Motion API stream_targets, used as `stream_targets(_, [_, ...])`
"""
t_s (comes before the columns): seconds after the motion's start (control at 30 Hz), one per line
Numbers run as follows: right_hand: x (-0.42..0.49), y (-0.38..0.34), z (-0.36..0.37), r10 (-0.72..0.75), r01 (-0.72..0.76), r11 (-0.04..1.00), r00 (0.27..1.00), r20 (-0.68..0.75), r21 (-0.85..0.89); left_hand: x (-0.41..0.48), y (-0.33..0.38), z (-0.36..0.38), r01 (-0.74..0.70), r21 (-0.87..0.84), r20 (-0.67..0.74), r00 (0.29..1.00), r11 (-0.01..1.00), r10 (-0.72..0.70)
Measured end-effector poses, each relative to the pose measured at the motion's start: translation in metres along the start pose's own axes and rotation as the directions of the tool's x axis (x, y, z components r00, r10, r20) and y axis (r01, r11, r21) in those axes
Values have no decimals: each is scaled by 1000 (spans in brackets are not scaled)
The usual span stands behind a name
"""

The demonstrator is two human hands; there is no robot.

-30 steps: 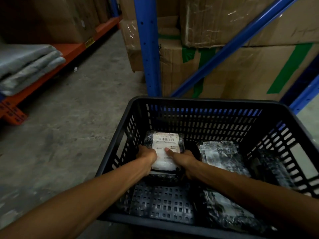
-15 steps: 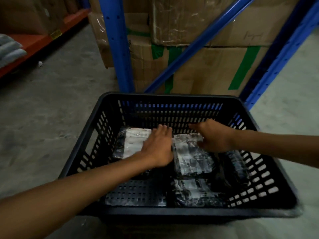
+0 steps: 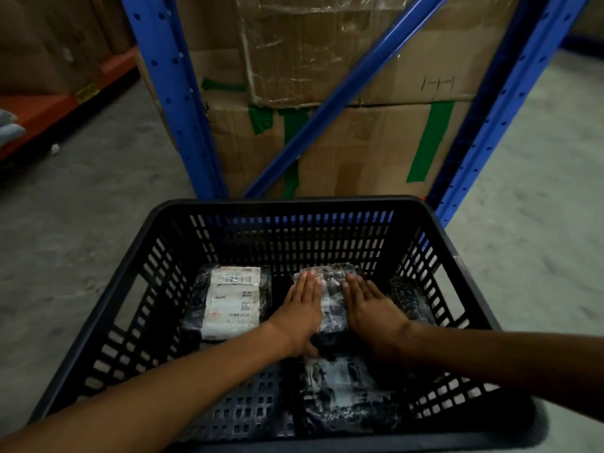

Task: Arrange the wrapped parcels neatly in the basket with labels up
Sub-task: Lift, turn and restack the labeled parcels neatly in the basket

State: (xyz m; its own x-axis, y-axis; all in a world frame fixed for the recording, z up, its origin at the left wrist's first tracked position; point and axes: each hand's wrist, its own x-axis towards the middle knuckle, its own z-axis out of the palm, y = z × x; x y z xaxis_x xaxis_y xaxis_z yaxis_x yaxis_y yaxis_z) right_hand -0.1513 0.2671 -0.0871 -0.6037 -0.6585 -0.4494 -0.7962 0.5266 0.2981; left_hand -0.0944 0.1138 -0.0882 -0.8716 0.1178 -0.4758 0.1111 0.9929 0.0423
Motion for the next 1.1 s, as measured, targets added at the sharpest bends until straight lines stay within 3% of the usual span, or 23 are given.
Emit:
stream_targets(0.1, [-15, 45, -46, -77, 130, 905, 987, -144, 406, -11, -29, -41, -100, -338, -53, 995, 936, 87])
stream_targets(0.17, [-29, 76, -79, -87, 198, 762, 975, -205, 617, -25, -55, -73, -113, -517, -121, 991, 849, 58])
stream_targets(0.2, [-36, 86, -93, -52, 212, 640, 971, -234, 738, -34, -65, -86, -106, -608, -138, 990, 786, 27])
stream_targets(0.27, [-41, 92, -109, 97, 197, 231, 970, -224, 953, -50, -77, -102, -56, -840, -150, 980, 540, -132])
stream_targets(0.33, [-31, 80, -110, 151, 123, -241, 985, -88, 963, -58, -85, -103, -11, -978, -74, 952, 206, -297])
stream_targets(0.37, [-24, 69, -111, 134, 59, -408, 991, -4, 911, -61, -86, -100, -5, -998, -26, 938, 60, -346])
stream_targets(0.4, [-17, 57, -112, 106, -3, -489, 992, 63, 872, -63, -87, -97, 3, -998, 25, 916, -55, -401])
stream_targets(0.47, [-3, 31, -113, 72, -69, -496, 990, 120, 866, -72, -91, -87, 45, -988, 117, 852, -151, -511])
stream_targets(0.6, [27, -17, -118, 126, -72, -421, 983, 137, 904, -93, -103, -61, 98, -993, 122, 799, -73, -589])
stream_targets(0.7, [49, -44, -123, 108, -24, -462, 991, 83, 887, -100, -125, -46, 50, -995, 93, 753, -84, -651])
stream_targets(0.73, [56, -52, -124, 114, -13, -456, 991, 73, 890, -100, -130, -42, 50, -998, 70, 732, -48, -678])
stream_targets(0.8, [68, -71, -123, 116, -30, -373, 990, 78, 927, -98, -139, -35, 184, -968, 11, 706, 168, -709])
stream_targets(0.87, [77, -89, -118, 87, -57, -190, 993, 74, 980, -95, -138, -30, 373, -830, -8, 735, 414, -678])
stream_targets(0.9, [78, -95, -114, 86, -70, -88, 993, 77, 994, -91, -137, -28, 425, -768, -3, 746, 479, -666])
stream_targets(0.93, [79, -97, -110, 87, -81, -15, 993, 82, 997, -88, -137, -27, 452, -734, 9, 753, 507, -658])
stream_targets(1.03, [84, -81, -107, 8, -109, -10, 994, 109, 994, -79, -135, -35, 502, -675, 23, 747, 541, -665])
stream_targets(1.1, [86, -59, -107, 75, -126, 59, 990, 121, 990, -79, -126, -44, 518, -563, -103, 729, 644, -677])
